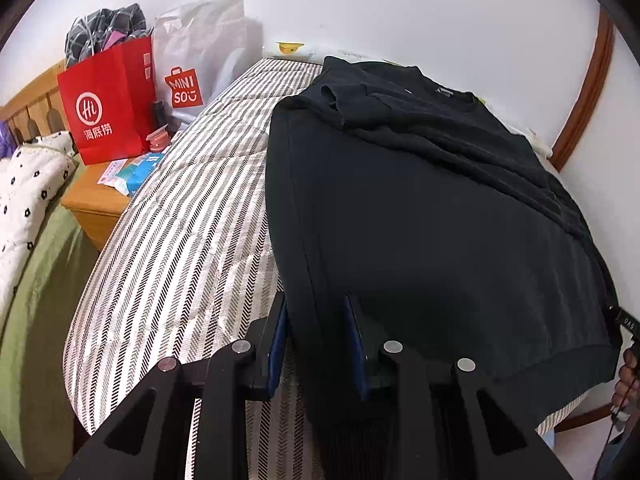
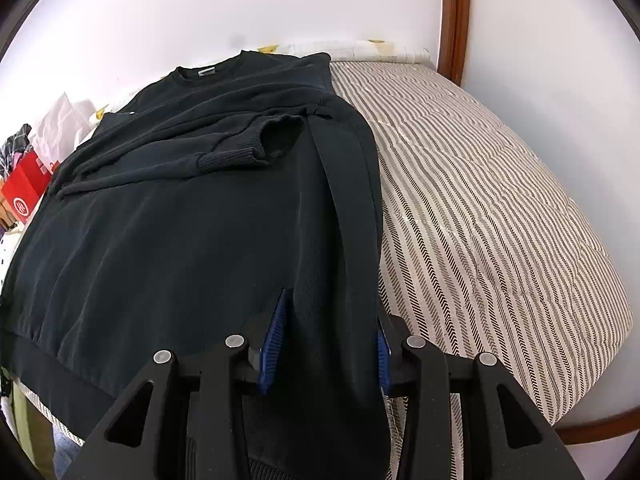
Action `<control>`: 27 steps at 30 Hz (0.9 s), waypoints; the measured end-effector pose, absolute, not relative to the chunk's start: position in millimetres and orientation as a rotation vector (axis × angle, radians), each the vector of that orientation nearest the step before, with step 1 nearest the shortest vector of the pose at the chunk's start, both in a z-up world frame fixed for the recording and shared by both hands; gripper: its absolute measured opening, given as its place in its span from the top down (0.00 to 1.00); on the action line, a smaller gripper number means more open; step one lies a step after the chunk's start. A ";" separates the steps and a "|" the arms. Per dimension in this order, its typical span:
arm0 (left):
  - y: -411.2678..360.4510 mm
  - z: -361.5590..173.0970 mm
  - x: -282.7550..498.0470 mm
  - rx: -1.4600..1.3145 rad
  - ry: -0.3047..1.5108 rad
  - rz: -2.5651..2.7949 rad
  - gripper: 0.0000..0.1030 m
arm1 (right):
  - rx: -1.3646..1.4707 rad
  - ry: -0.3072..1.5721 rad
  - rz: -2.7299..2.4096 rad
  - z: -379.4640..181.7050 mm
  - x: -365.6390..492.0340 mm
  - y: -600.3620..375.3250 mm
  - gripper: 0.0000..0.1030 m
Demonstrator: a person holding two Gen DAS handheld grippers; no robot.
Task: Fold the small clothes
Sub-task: 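Fold the held side edge toward the center with both tools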
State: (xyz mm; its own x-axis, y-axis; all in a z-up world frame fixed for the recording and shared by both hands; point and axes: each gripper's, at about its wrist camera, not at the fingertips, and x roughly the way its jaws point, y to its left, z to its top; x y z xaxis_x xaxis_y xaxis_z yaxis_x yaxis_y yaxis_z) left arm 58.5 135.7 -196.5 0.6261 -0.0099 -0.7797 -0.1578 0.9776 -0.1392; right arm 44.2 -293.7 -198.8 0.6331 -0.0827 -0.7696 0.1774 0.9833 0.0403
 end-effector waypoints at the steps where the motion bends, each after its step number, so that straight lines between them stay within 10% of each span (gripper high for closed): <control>1: 134.7 -196.3 57.9 -0.203 0.893 0.081 0.75 | 0.113 0.874 -0.145 -198.9 42.9 -293.4 0.63; 9: 136.6 -196.8 51.5 -0.228 0.890 0.063 0.86 | 0.103 0.870 -0.127 -200.1 35.5 -290.9 0.63; 16: 146.3 -197.1 53.6 -0.318 0.899 0.031 0.93 | 0.087 0.850 -0.099 -198.3 33.7 -283.9 0.90; 27: 150.9 -164.4 29.3 -0.388 0.802 -0.014 0.94 | 0.193 0.753 -0.039 -167.6 3.9 -299.1 0.92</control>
State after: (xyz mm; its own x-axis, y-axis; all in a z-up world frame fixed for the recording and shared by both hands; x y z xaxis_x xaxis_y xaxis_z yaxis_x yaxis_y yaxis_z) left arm 29.3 150.9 -164.4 0.6992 -0.1582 -0.6972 -0.1331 0.9294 -0.3443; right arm 3.9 -299.1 -167.6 0.7297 0.0341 -0.6829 0.1037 0.9817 0.1598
